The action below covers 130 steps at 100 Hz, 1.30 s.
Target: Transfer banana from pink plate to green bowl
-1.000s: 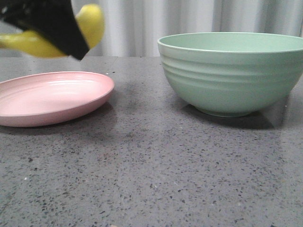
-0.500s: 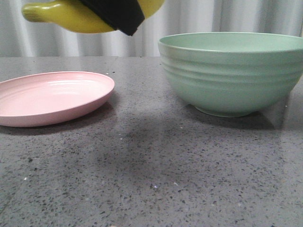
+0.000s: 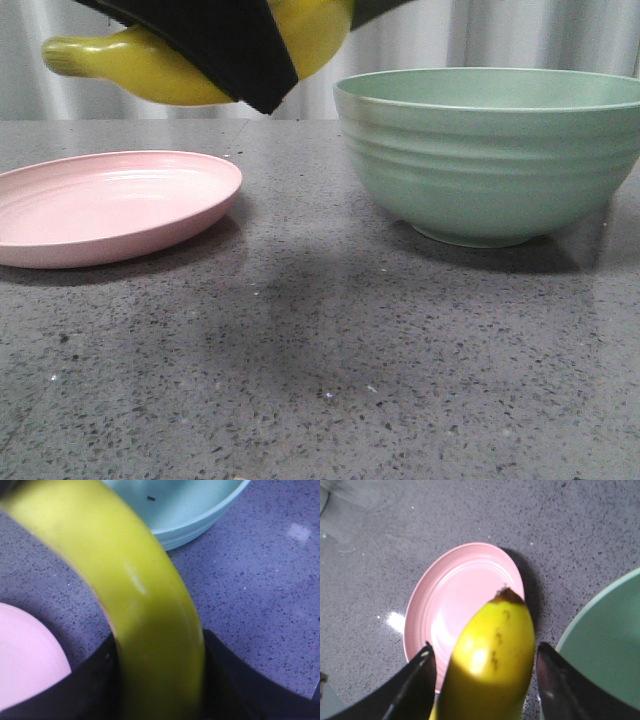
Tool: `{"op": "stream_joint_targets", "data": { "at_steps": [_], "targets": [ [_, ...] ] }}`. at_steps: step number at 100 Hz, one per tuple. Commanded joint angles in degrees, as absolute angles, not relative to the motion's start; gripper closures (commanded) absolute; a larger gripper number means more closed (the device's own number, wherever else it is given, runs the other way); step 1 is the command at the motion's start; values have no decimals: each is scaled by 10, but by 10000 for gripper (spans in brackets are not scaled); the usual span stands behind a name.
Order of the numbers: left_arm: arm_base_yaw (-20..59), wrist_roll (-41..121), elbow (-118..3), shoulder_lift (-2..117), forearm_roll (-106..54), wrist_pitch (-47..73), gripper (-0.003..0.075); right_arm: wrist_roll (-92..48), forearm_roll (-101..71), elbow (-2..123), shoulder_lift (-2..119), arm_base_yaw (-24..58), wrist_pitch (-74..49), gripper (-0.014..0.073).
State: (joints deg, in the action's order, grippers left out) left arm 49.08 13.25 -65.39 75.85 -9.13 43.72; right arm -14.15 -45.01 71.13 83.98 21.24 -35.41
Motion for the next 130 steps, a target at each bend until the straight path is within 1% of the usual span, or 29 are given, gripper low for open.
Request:
{"op": "stream_joint_targets", "data": {
  "at_steps": [1,11,18,25,33,40,45,46,57,62,65,77,95,102,121,130],
  "targets": [
    [496,133,-674,744,-99,406,741,-144,-474,732,827,213,-343,228],
    [496,133,-674,744,-99,406,741,-144,-474,732,831,213,-347,232],
    [496,133,-674,744,-99,406,740,-144,-474,732,831,213,-347,272],
    [496,133,-674,744,-99,404,739,-144,-474,732,831,213,-347,365],
    [496,133,-674,744,-99,404,728,-144,-474,732,831,213,-347,505],
    [496,133,-674,744,-99,404,665,-144,-474,732,831,213,-347,607],
    [496,133,-674,744,-99,405,584,-144,-474,732,831,213,-346,662],
    [496,133,-674,744,-99,405,556,-144,-474,732,831,213,-345,667],
    [496,133,-679,743,-99,409,319,-144,-474,732,831,213,-337,665],
    [493,132,-689,741,-98,416,255,-144,-474,733,831,213,-330,665],
    [493,128,-694,739,-94,421,234,-144,-474,733,831,212,-328,665],
    [493,122,-719,727,-86,445,226,-144,-474,746,830,211,-321,665],
    [493,112,-733,699,-71,439,226,-144,-445,784,828,206,-313,665],
    [493,112,-733,692,-68,436,226,-144,-438,797,826,187,-313,665],
    [493,109,-733,685,-68,436,226,-144,-430,813,825,106,-314,665],
    [493,108,-733,685,-68,436,226,-144,-387,813,825,82,-316,665]
  ]
}}
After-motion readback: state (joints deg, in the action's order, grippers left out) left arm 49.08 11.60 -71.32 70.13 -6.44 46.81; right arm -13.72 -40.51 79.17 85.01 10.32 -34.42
